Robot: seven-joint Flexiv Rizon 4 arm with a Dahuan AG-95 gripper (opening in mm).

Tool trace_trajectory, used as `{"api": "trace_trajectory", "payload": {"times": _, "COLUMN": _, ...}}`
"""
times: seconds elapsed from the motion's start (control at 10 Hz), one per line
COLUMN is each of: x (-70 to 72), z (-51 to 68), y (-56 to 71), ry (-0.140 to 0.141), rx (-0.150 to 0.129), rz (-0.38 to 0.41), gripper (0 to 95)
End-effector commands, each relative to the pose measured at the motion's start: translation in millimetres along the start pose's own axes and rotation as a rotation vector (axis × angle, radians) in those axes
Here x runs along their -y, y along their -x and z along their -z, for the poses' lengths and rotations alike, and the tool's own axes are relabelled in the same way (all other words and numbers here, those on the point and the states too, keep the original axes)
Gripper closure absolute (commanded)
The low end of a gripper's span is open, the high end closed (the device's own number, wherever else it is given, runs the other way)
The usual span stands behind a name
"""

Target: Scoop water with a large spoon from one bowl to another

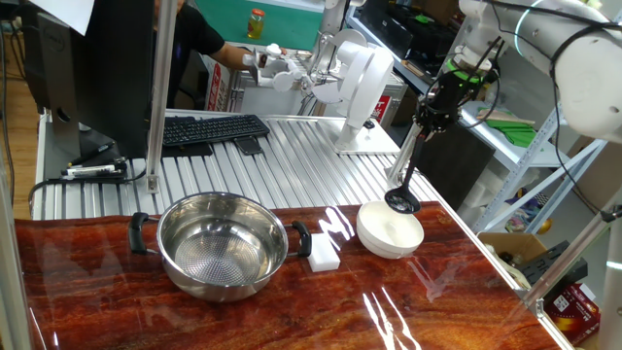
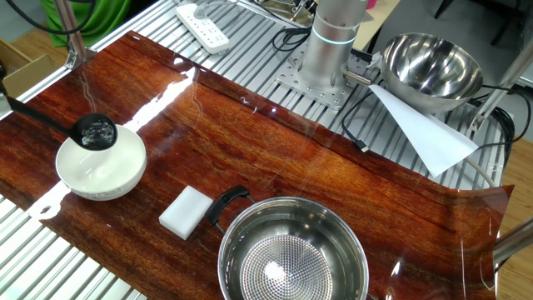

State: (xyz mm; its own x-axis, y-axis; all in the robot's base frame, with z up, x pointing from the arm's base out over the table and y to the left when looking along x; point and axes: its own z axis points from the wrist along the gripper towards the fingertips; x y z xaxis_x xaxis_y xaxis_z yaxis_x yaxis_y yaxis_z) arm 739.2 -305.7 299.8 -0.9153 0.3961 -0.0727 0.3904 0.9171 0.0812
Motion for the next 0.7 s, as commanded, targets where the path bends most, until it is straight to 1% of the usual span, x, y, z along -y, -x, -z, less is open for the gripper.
{"api": "trace_trajectory", "payload": {"times": 0.1, "x": -3.1, "z": 0.9, "y": 0.1, "ry": 0.0, "rx": -0.001, "rz": -0.005, "gripper": 95.0}}
{"api": "trace_trajectory", "payload": {"times": 0.3, "x": -6.7, "z": 1.2, "y": 0.0, "ry": -0.002, "rx": -0.008, "rz": -0.012, "gripper": 95.0}}
{"api": "trace_trajectory", "payload": {"times": 0.6, "x": -15.5, "z": 2.1, "y": -0.1, "ry": -0.02, "rx": -0.02, "rz": -0.027, "gripper": 95.0}}
{"api": "trace_trajectory", "payload": {"times": 0.7, "x": -18.5, "z": 2.4, "y": -0.2, "ry": -0.021, "rx": -0.022, "rz": -0.035, "gripper": 95.0}}
